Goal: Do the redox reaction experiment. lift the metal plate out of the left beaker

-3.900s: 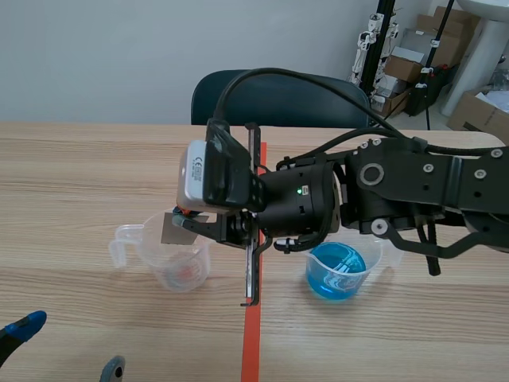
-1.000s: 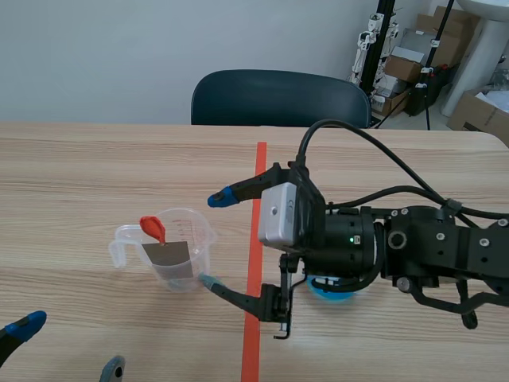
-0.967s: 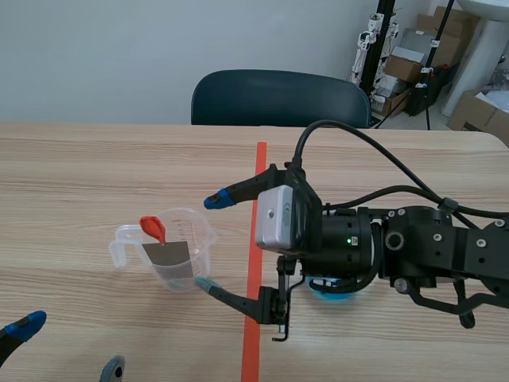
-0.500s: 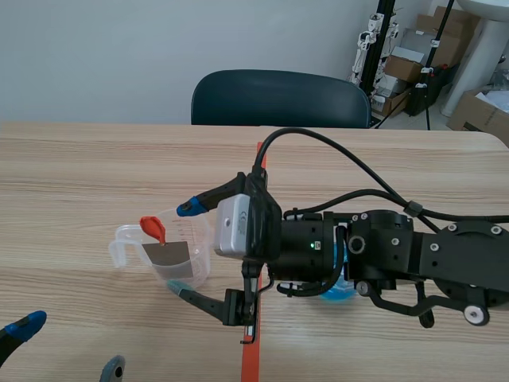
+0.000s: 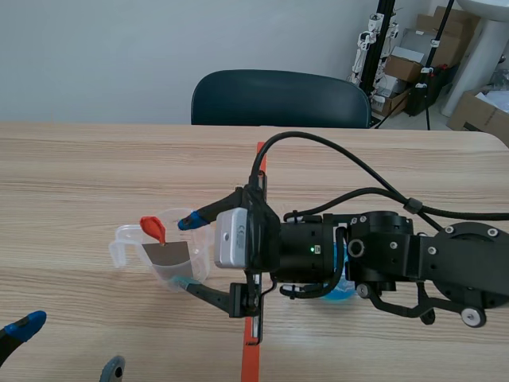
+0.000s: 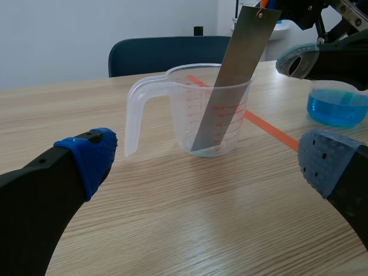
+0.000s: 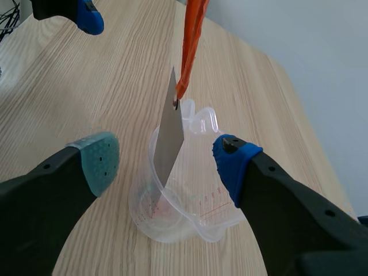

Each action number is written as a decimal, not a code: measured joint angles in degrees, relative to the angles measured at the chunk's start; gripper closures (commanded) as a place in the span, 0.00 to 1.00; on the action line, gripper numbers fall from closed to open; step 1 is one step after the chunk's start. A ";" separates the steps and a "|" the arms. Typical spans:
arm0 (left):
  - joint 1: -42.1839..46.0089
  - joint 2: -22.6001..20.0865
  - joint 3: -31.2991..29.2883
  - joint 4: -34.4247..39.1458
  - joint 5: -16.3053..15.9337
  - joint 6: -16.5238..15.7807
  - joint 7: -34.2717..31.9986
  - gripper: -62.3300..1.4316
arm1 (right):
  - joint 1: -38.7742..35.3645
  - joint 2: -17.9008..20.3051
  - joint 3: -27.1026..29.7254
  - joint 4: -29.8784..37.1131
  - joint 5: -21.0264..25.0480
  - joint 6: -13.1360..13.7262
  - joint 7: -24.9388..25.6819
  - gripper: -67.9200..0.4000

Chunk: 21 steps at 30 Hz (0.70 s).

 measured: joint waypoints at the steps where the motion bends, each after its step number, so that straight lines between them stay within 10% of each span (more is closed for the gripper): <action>1: 0.00 0.00 0.00 0.00 0.00 0.00 0.00 0.00 | 0.00 0.02 0.00 0.00 0.02 0.00 0.04 0.56; 9: 0.00 0.00 0.00 0.00 0.00 0.00 0.00 0.00 | 0.02 0.02 0.00 0.00 0.02 -1.57 0.04 0.75; 21: 0.00 0.00 0.00 0.00 0.00 0.00 0.00 0.00 | 1.09 -0.63 0.00 0.00 -0.35 -1.51 0.66 0.75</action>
